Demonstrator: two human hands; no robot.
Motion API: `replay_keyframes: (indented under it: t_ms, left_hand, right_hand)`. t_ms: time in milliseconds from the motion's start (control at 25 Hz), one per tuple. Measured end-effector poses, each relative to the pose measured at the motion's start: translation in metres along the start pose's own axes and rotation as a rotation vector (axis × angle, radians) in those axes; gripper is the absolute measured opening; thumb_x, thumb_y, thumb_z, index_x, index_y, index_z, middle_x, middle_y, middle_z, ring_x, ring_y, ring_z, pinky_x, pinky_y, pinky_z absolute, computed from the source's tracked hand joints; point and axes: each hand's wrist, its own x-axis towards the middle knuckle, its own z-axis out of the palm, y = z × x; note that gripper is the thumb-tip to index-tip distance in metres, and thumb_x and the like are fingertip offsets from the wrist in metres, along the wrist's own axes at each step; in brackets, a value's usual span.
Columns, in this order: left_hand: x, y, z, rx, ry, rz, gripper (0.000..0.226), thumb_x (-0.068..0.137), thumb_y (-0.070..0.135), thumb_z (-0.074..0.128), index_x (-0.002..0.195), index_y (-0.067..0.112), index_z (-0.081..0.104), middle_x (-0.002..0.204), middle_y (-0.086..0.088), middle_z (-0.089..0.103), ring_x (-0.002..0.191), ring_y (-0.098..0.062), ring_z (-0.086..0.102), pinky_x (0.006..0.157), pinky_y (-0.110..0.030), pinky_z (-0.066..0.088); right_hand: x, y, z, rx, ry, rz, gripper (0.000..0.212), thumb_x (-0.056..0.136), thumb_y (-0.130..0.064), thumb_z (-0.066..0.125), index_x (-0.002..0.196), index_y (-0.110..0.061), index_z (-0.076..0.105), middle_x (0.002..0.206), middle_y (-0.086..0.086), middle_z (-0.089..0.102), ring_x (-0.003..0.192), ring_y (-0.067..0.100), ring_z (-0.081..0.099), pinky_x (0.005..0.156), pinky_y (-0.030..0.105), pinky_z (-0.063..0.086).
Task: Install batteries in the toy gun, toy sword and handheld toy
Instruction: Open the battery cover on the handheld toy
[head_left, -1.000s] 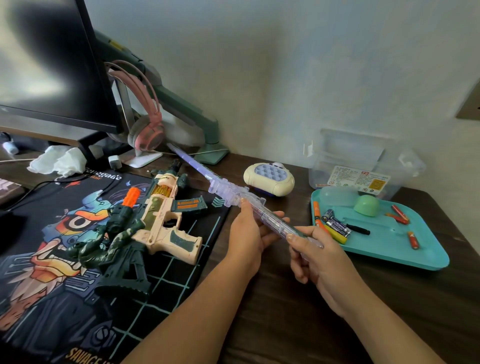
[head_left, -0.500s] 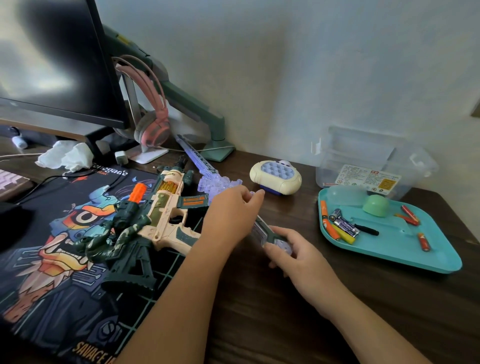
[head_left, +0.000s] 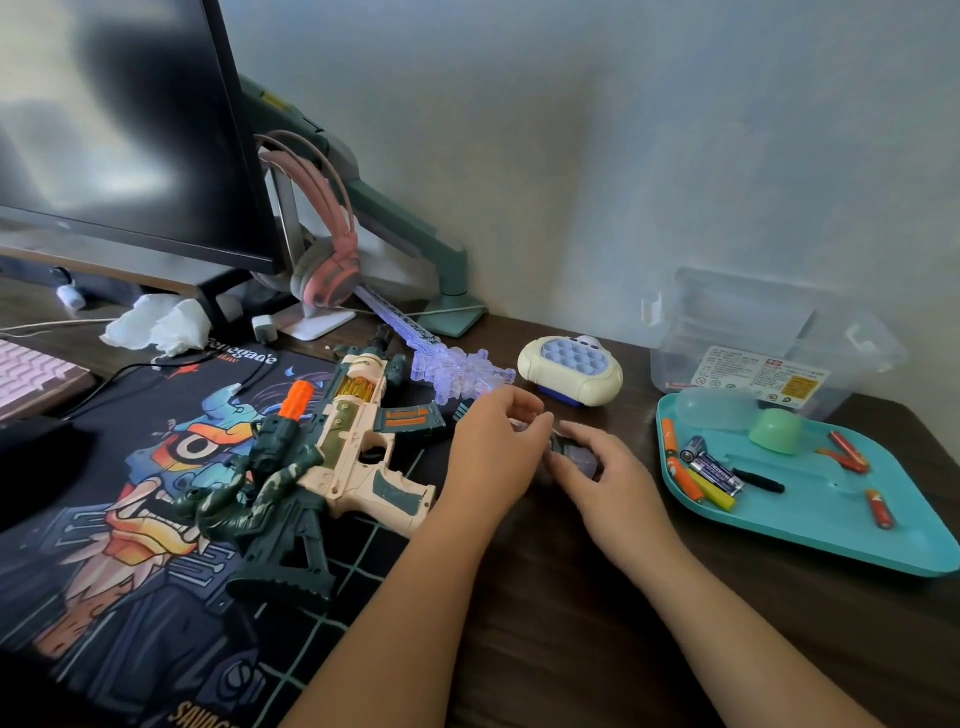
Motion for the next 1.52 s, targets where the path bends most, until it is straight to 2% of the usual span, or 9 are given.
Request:
replay_keyframes:
  t_ms: [200,320,400,560,720,960,1160,1320,1520]
  left_hand:
    - [0.004,-0.004,0.006,-0.012,0.014,-0.019,0.007,0.092,0.024,0.06,0.097,0.028,0.063,0.096,0.01,0.065,0.078,-0.002,0.057,0.068,-0.016,0.043]
    - [0.006,-0.005,0.004,-0.057,0.074,-0.041,0.008,0.094,0.025,0.057,0.099,0.028,0.063,0.089,0.013,0.062,0.073,-0.002,0.057,0.065,-0.02,0.042]
    - [0.006,-0.003,0.003,-0.102,0.069,-0.071,0.009,0.096,0.025,0.055,0.101,0.028,0.062,0.087,0.016,0.06,0.068,0.001,0.057,0.059,-0.016,0.039]
    - [0.007,-0.005,0.004,-0.136,0.068,-0.109,0.012,0.096,0.025,0.055,0.104,0.027,0.063,0.089,0.015,0.061,0.07,0.0,0.058,0.058,-0.017,0.039]
    - [0.007,-0.007,0.005,-0.189,0.067,-0.143,0.012,0.096,0.025,0.055,0.105,0.027,0.063,0.091,0.014,0.062,0.065,0.002,0.058,0.055,-0.016,0.039]
    - [0.007,-0.002,0.008,-0.216,0.104,-0.007,0.036,0.093,0.034,0.063,0.127,0.025,0.054,0.108,0.014,0.061,0.08,0.001,0.059,0.067,-0.016,0.043]
    - [-0.008,0.006,0.021,-0.701,-0.273,0.128,0.067,0.081,0.044,0.069,0.139,0.016,0.05,0.126,-0.003,0.066,0.113,-0.015,0.064,0.093,-0.033,0.053]
    - [-0.028,0.016,0.032,-0.952,-0.549,0.015,0.07,0.081,0.038,0.07,0.133,-0.005,0.051,0.124,-0.032,0.061,0.102,-0.042,0.06,0.095,-0.05,0.049]
    - [-0.038,0.012,0.039,-0.797,-0.517,-0.048,0.052,0.078,0.036,0.076,0.12,0.01,0.063,0.117,-0.02,0.07,0.107,-0.033,0.066,0.101,-0.058,0.048]
  right_hand:
    - [0.0,-0.003,0.002,-0.085,-0.057,-0.1,0.026,0.088,-0.035,0.063,0.114,-0.033,0.064,0.099,-0.022,0.058,0.101,0.004,0.053,0.085,0.023,0.044]
    - [0.023,-0.006,-0.007,-0.255,0.194,-0.195,0.018,0.094,-0.031,0.054,0.105,-0.028,0.068,0.1,-0.012,0.06,0.101,0.011,0.048,0.079,0.025,0.037]
    - [0.055,-0.003,-0.014,-0.373,0.355,-0.17,0.032,0.09,-0.028,0.061,0.121,-0.022,0.06,0.121,0.003,0.054,0.114,0.023,0.043,0.091,0.03,0.034]
    - [0.103,0.005,-0.012,-0.562,0.117,0.034,0.086,0.078,-0.044,0.072,0.148,-0.026,0.026,0.151,0.01,0.024,0.136,0.032,0.027,0.109,0.041,0.029]
    - [0.106,0.017,-0.002,-0.539,0.085,-0.003,0.072,0.087,-0.027,0.068,0.147,-0.025,0.028,0.149,0.007,0.025,0.128,0.027,0.041,0.099,0.032,0.04]
    - [0.043,-0.01,-0.031,0.606,0.048,0.111,0.042,0.089,-0.039,0.06,0.122,-0.013,0.055,0.099,0.014,0.07,0.076,0.027,0.071,0.064,0.031,0.057]
    - [-0.011,-0.029,-0.076,0.896,-0.155,0.118,0.051,0.082,-0.05,0.047,0.11,-0.011,0.065,0.091,0.02,0.071,0.058,0.025,0.063,0.043,0.026,0.047]
    - [-0.035,-0.021,-0.092,0.763,-0.051,0.212,0.044,0.085,-0.05,0.049,0.104,-0.017,0.069,0.087,0.016,0.071,0.067,0.024,0.064,0.053,0.033,0.05]
    - [-0.056,-0.002,-0.101,0.145,0.312,0.073,0.02,0.095,-0.035,0.051,0.115,-0.039,0.053,0.104,-0.02,0.054,0.094,-0.006,0.052,0.067,0.012,0.041]
